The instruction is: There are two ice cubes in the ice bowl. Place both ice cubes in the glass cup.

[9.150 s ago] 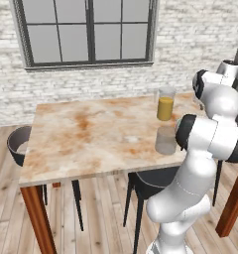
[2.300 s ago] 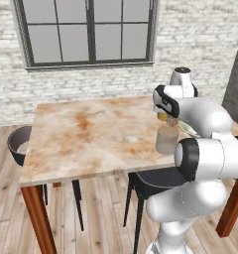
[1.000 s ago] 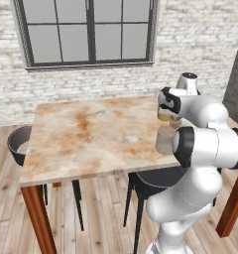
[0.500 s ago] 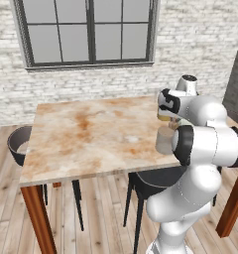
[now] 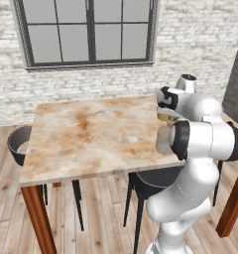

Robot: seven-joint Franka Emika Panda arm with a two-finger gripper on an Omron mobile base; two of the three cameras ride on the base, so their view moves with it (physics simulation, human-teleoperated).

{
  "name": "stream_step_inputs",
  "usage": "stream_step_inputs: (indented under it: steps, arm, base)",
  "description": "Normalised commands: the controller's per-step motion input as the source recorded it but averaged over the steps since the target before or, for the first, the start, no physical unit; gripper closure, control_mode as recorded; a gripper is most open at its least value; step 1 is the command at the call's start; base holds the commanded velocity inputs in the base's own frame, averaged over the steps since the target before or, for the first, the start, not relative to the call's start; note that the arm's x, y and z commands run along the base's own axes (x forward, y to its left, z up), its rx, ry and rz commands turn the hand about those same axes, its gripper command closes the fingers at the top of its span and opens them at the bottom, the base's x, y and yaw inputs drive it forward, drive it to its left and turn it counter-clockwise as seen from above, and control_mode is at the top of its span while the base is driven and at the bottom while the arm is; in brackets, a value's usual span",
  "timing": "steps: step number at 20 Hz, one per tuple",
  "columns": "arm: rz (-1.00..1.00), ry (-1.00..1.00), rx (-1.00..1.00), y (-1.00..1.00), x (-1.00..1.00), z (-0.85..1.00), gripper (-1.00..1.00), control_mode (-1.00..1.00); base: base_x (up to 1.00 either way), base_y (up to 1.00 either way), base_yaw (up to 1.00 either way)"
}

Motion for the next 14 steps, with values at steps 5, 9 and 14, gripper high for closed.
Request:
stream_step_inputs:
  steps: [5,9,14]
  arm:
    - [0.00,0.00,0.00,0.00,0.03,-0.10,1.00,-1.00]
    - [0.00,0.04,0.00,0.06,-0.15,-0.19,1.00,-1.00]
    - [0.00,0.01,0.00,0.12,-0.05,-0.18,1.00,-1.00]
  base:
    - [0.00,0.00,0.00]
    - [0.00,0.00,0.00]
    - [0.00,0.00,0.00]
